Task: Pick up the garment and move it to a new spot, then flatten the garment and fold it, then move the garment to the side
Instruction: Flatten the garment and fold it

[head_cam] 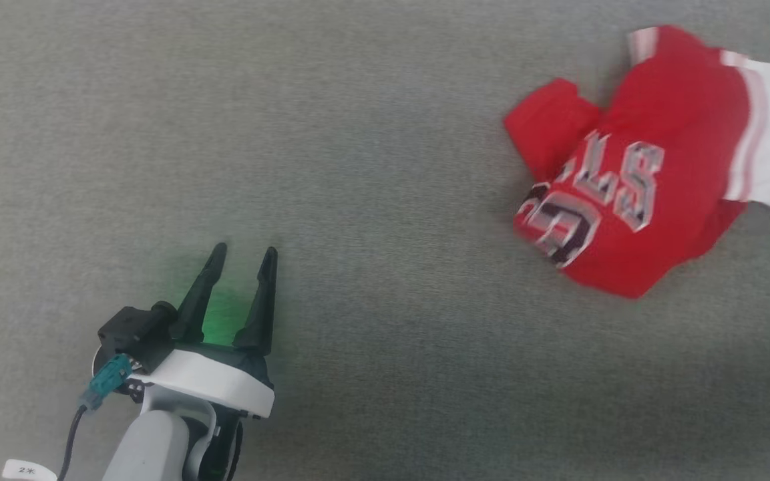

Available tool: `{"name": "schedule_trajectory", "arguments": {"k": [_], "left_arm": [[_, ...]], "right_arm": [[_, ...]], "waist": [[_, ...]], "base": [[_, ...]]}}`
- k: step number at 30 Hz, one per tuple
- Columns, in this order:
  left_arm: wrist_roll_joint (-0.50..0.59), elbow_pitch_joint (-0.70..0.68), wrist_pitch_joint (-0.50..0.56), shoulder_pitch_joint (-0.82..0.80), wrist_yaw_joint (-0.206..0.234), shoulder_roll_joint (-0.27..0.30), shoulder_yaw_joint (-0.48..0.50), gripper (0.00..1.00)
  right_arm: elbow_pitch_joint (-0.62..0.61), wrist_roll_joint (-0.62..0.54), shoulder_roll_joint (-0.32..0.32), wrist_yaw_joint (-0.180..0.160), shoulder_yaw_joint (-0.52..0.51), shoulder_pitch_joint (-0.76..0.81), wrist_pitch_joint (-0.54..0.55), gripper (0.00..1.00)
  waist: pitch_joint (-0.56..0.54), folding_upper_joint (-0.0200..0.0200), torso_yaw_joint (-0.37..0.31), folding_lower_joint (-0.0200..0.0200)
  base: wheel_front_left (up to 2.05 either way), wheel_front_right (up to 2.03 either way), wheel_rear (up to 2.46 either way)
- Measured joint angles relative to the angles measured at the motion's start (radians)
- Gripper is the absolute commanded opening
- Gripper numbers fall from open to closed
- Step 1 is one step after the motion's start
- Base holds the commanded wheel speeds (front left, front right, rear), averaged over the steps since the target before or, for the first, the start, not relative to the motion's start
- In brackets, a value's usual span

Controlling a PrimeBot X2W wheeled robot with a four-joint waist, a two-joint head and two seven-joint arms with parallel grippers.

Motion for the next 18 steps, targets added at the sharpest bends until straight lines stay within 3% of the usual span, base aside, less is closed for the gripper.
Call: {"name": "schedule_trajectory", "arguments": {"k": [8,18], "left_arm": [[0.000,-0.008,0.000,-0.005,0.000,0.022,-0.013,1.00],[0.002,-0.020,0.000,-0.026,0.000,0.066,-0.011,1.00]], "right_arm": [[0.090,-0.075,-0.116,0.000,-0.168,0.140,-0.100,0.00],[0.204,-0.185,-0.121,0.000,-0.341,0.208,-0.240,0.00]], "waist": [[0.017,0.0000,-0.047,0.0000],[0.027,0.0000,-0.098,0.0000]], "base": [[0.00,0.00,0.00],[0.00,0.00,0.00]]}}
